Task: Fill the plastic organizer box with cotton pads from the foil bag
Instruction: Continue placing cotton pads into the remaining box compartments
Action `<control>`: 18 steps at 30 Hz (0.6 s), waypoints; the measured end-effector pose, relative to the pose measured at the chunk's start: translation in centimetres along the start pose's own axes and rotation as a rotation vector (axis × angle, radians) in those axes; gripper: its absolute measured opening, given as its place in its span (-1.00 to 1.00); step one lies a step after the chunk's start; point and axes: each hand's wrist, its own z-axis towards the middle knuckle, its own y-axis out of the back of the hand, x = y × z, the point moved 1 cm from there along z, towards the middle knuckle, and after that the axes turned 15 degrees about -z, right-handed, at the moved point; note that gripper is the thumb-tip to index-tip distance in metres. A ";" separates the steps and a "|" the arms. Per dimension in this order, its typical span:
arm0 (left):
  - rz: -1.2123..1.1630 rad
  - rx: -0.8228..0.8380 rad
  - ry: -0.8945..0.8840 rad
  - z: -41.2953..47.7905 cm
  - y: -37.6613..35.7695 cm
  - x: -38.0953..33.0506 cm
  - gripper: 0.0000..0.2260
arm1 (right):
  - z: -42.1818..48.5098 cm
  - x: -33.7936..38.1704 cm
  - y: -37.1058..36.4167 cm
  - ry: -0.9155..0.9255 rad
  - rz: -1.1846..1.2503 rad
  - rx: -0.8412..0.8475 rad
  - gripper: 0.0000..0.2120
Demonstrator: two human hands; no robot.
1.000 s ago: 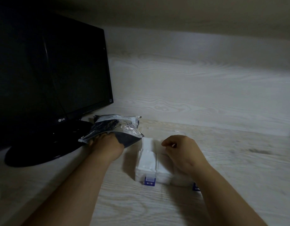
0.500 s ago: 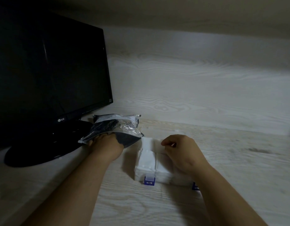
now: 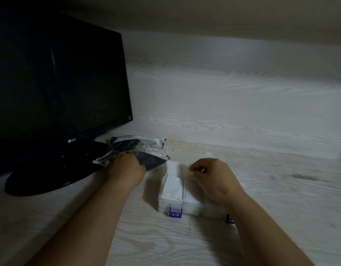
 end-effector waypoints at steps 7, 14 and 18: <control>0.082 -0.082 -0.064 -2.3 1.9 -2.5 -0.71 | -0.2 0.1 0.2 0.001 0.006 -0.001 -0.76; -0.088 -0.206 -0.245 -3.4 3.2 -3.3 -0.78 | -0.2 0.3 0.2 0.009 -0.002 -0.006 -0.76; -0.431 -0.259 -0.249 -3.5 2.9 -3.4 -0.78 | -0.3 0.3 0.3 0.003 0.007 -0.019 -0.75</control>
